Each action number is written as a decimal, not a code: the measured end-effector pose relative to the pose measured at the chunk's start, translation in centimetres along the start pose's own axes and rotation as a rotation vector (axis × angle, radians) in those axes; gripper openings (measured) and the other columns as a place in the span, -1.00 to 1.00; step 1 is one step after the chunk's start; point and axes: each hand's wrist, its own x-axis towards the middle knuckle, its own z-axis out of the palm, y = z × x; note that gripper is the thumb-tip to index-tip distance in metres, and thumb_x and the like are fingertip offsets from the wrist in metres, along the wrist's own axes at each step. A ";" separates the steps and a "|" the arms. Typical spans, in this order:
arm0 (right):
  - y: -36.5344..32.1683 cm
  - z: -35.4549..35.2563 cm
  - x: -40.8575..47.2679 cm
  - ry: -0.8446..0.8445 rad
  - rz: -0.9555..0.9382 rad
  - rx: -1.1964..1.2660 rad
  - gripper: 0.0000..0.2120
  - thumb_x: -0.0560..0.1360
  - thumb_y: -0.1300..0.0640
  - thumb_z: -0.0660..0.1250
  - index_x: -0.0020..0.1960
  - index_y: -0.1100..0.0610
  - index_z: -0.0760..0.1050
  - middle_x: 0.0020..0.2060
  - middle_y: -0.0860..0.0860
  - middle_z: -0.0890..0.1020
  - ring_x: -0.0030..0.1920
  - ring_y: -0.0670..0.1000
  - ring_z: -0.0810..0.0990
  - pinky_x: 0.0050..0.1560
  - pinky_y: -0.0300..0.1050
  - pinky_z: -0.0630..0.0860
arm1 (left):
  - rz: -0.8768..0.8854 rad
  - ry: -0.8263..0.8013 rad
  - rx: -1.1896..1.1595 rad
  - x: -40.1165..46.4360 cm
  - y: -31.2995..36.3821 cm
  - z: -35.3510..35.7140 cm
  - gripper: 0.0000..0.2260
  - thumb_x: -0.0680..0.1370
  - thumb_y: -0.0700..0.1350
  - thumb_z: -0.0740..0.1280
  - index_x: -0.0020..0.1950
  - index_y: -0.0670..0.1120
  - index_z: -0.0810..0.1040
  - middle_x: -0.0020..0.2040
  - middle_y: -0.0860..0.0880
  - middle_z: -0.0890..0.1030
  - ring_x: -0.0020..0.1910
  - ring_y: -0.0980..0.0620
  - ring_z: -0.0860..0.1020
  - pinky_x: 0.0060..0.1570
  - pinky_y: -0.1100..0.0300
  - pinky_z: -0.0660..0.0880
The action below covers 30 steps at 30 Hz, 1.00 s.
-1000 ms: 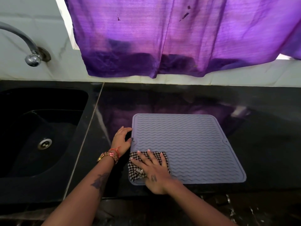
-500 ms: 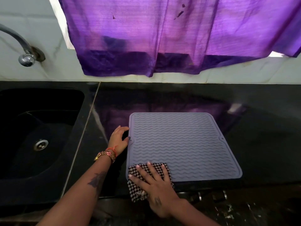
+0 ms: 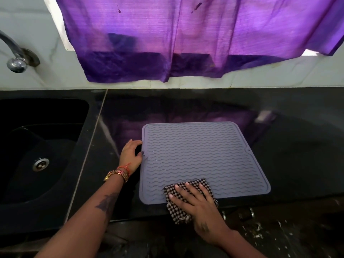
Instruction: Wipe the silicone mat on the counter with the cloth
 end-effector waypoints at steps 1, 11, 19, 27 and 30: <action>-0.2 -0.2 0.0 0.001 0.011 0.013 -0.12 0.14 0.08 0.03 0.47 -0.25 0.01 0.42 -0.20 0.34 0.39 -0.05 0.38 0.38 -0.05 -0.05 | -0.005 0.004 0.000 0.0 0.0 0.1 -0.62 0.48 -0.29 0.28 0.30 -0.17 0.44 0.36 -0.13 0.43 0.47 -0.09 0.20 0.46 0.02 0.12; 1.5 -4.1 1.4 0.261 0.012 0.168 -0.24 0.32 0.32 0.10 0.43 -0.22 0.22 0.46 -0.19 0.26 0.47 -0.04 0.22 0.39 -0.13 0.04 | -0.071 0.035 -0.043 0.2 0.6 0.3 -0.58 0.46 -0.31 0.28 0.32 -0.16 0.43 0.37 -0.14 0.42 0.47 -0.09 0.19 0.45 0.04 0.12; 2.1 -1.8 2.3 0.166 0.029 0.025 -0.21 0.33 0.26 0.04 0.45 -0.32 0.04 0.52 -0.20 0.05 0.54 -0.02 -0.05 0.42 -0.11 -0.27 | -0.110 0.116 0.023 0.0 1.9 1.7 -0.63 0.53 -0.17 0.24 0.33 -0.21 0.38 0.37 -0.18 0.40 0.47 -0.16 0.16 0.46 -0.02 0.11; 3.0 -6.0 3.8 0.284 0.025 0.159 -0.33 0.40 0.31 0.10 0.41 -0.20 0.27 0.46 -0.17 0.28 0.45 -0.06 0.25 0.31 -0.15 0.08 | -0.131 0.109 0.038 -0.1 2.5 2.0 -0.60 0.55 -0.11 0.21 0.36 -0.21 0.34 0.41 -0.16 0.35 0.50 -0.15 0.08 0.48 -0.01 0.08; 3.1 -4.3 4.7 0.168 0.018 0.052 -0.25 0.45 0.37 0.15 0.47 -0.23 0.10 0.53 -0.15 0.07 0.53 -0.04 -0.03 0.46 -0.05 -0.21 | -0.124 0.119 0.074 0.0 2.8 2.4 -0.56 0.56 -0.09 0.19 0.40 -0.21 0.28 0.46 -0.13 0.28 0.52 -0.12 0.01 0.49 0.01 0.05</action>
